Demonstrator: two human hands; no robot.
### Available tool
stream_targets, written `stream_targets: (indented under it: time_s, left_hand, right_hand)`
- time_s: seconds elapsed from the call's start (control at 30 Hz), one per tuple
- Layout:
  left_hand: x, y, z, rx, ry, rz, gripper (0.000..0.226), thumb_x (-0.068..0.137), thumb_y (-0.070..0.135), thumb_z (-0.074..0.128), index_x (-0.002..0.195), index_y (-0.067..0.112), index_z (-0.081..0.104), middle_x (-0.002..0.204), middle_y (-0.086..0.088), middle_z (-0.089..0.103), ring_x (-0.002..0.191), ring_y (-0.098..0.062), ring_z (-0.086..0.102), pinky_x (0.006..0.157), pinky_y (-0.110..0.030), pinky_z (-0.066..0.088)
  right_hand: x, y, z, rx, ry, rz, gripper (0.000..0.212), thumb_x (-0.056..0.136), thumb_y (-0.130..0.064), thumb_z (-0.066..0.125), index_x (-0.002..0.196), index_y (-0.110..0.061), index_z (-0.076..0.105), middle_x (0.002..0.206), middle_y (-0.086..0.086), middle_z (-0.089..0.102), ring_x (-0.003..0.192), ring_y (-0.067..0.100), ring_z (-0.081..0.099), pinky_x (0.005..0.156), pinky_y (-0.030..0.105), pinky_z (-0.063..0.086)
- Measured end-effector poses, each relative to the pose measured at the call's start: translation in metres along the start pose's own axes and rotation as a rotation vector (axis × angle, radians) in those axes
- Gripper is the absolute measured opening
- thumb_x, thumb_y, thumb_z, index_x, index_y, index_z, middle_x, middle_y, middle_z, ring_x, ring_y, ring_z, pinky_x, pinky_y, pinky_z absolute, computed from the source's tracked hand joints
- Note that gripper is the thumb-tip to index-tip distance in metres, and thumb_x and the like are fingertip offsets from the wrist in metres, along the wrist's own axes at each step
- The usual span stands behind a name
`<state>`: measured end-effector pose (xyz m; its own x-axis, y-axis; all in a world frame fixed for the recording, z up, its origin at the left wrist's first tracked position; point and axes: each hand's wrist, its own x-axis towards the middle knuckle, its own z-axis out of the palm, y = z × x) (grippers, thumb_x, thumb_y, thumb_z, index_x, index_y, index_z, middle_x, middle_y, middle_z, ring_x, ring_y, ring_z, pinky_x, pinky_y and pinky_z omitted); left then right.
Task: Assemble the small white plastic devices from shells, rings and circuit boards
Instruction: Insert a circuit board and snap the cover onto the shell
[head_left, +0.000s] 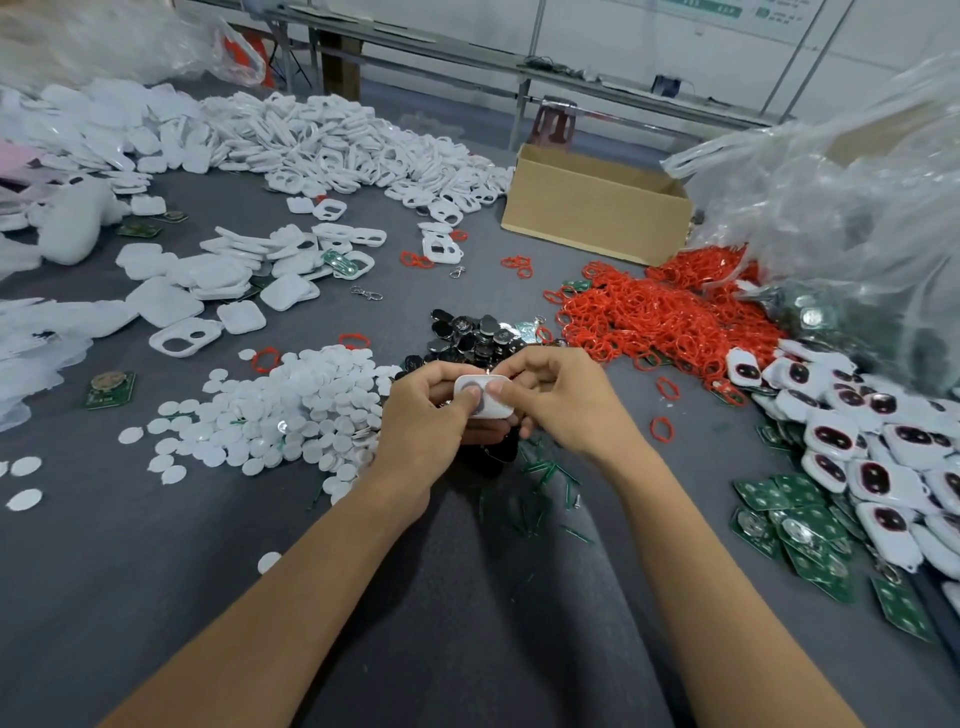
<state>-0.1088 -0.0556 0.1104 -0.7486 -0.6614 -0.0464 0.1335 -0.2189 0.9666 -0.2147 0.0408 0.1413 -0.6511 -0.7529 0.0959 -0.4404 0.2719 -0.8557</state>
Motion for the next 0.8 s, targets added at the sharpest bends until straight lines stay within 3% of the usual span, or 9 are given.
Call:
stream_targets:
  time_s: [0.13, 0.3, 0.37, 0.53, 0.67, 0.73, 0.8]
  left_hand:
    - [-0.001, 0.002, 0.0, -0.037, -0.013, -0.027, 0.018, 0.094, -0.007, 0.051, 0.098, 0.004, 0.065, 0.073, -0.005, 0.074, 0.059, -0.024, 0.071, 0.054, -0.026, 0.057]
    - [-0.001, 0.002, 0.0, 0.012, -0.029, -0.029, 0.019, 0.093, -0.009, 0.05, 0.098, 0.003, 0.064, 0.076, -0.011, 0.071, 0.053, -0.023, 0.068, 0.05, -0.026, 0.056]
    - [0.0, 0.002, 0.0, 0.028, -0.039, -0.032, 0.018, 0.093, -0.009, 0.05, 0.097, 0.003, 0.064, 0.079, -0.014, 0.07, 0.051, -0.022, 0.067, 0.049, -0.026, 0.056]
    - [0.0, 0.001, 0.002, 0.069, -0.04, -0.025, 0.019, 0.093, -0.008, 0.051, 0.096, 0.005, 0.064, 0.083, -0.016, 0.069, 0.051, -0.022, 0.067, 0.048, -0.026, 0.055]
    - [0.0, 0.002, 0.002, 0.068, -0.037, -0.024, 0.018, 0.093, -0.008, 0.051, 0.097, 0.005, 0.064, 0.083, -0.016, 0.07, 0.051, -0.023, 0.067, 0.048, -0.026, 0.055]
    - [-0.001, 0.003, 0.002, 0.061, -0.033, -0.026, 0.018, 0.094, -0.007, 0.051, 0.098, 0.004, 0.064, 0.083, -0.015, 0.07, 0.051, -0.022, 0.067, 0.049, -0.026, 0.055]
    - [-0.001, 0.003, 0.002, 0.049, -0.034, -0.034, 0.018, 0.094, -0.007, 0.051, 0.1, 0.002, 0.064, 0.082, -0.013, 0.07, 0.052, -0.022, 0.067, 0.05, -0.026, 0.056]
  right_hand:
    - [-0.014, -0.001, -0.026, -0.029, 0.089, 0.037, 0.007, 0.09, -0.019, 0.065, 0.094, -0.017, 0.071, 0.075, 0.003, 0.067, 0.064, 0.017, 0.065, 0.059, 0.03, 0.053]
    - [-0.062, 0.013, -0.096, -0.723, 0.117, 0.183, 0.036, 0.077, 0.006, 0.05, 0.093, -0.017, 0.073, 0.098, 0.003, 0.072, 0.09, 0.023, 0.065, 0.077, 0.03, 0.049]
    - [-0.088, 0.025, -0.117, -0.879, 0.141, 0.315, 0.049, 0.072, 0.008, 0.051, 0.105, -0.02, 0.072, 0.107, 0.004, 0.071, 0.1, 0.026, 0.063, 0.083, 0.033, 0.049]
    - [-0.113, 0.053, -0.137, -0.943, 0.075, 0.462, 0.045, 0.085, -0.006, 0.061, 0.125, -0.024, 0.062, 0.119, 0.01, 0.066, 0.109, 0.028, 0.058, 0.086, 0.036, 0.047]
    - [-0.109, 0.062, -0.135, -0.941, 0.121, 0.423, 0.031, 0.077, -0.005, 0.073, 0.106, -0.012, 0.071, 0.106, 0.011, 0.065, 0.101, 0.03, 0.058, 0.081, 0.034, 0.043]
    - [-0.104, 0.056, -0.137, -0.913, 0.165, 0.434, 0.02, 0.071, -0.006, 0.079, 0.084, -0.017, 0.069, 0.089, 0.005, 0.064, 0.09, 0.026, 0.059, 0.069, 0.03, 0.038]
    - [-0.097, 0.049, -0.138, -0.855, 0.229, 0.421, 0.032, 0.069, -0.002, 0.08, 0.064, -0.027, 0.06, 0.07, -0.005, 0.062, 0.073, 0.019, 0.058, 0.059, 0.027, 0.034]
